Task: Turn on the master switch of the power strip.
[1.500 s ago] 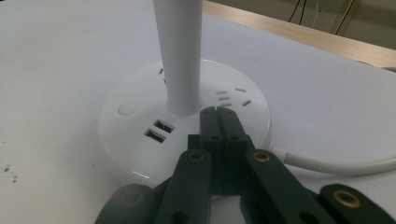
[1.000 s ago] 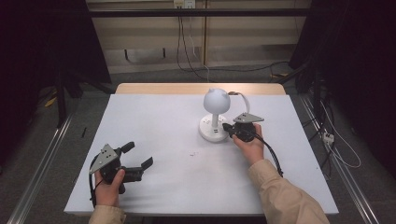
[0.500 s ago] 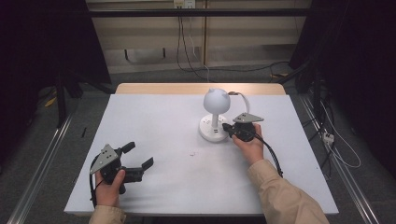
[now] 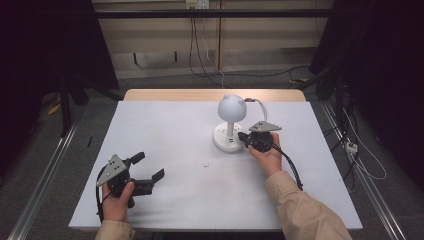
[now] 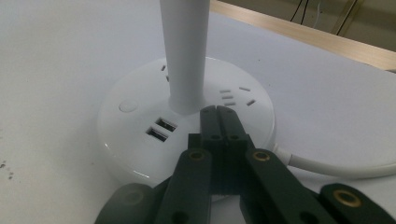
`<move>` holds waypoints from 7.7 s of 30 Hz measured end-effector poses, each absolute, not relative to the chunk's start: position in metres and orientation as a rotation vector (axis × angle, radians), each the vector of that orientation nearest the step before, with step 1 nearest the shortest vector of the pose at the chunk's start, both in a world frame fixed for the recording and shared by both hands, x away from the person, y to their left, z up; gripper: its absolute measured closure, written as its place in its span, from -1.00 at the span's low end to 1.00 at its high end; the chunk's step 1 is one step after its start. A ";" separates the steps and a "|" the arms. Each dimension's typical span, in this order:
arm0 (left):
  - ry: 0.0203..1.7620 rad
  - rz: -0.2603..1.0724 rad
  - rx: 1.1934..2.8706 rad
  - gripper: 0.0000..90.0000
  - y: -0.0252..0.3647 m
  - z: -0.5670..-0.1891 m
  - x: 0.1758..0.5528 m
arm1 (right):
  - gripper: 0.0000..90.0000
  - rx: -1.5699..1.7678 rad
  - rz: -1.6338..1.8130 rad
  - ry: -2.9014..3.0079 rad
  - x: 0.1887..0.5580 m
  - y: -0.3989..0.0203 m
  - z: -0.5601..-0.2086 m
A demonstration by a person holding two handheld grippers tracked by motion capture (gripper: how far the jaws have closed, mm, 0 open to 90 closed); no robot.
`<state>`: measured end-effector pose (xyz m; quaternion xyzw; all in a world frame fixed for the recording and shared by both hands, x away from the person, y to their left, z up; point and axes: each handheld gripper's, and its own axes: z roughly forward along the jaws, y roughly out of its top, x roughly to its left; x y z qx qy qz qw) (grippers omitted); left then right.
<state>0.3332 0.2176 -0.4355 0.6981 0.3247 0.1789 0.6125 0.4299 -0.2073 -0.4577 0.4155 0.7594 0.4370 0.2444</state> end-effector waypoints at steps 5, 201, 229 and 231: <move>0.749 0.414 1.609 -0.94 0.217 -0.435 0.333 | 1.00 1.130 1.187 2.070 0.429 -0.207 -0.458; 0.759 0.413 1.623 -0.94 0.219 -0.438 0.332 | -0.76 1.196 1.397 2.074 0.319 -0.266 -0.449; 0.761 0.412 1.630 -0.94 0.219 -0.439 0.333 | -0.76 1.174 1.393 2.077 0.304 -0.278 -0.450; 0.762 0.411 1.632 -0.94 0.218 -0.440 0.333 | -0.76 1.171 1.395 2.074 0.302 -0.279 -0.450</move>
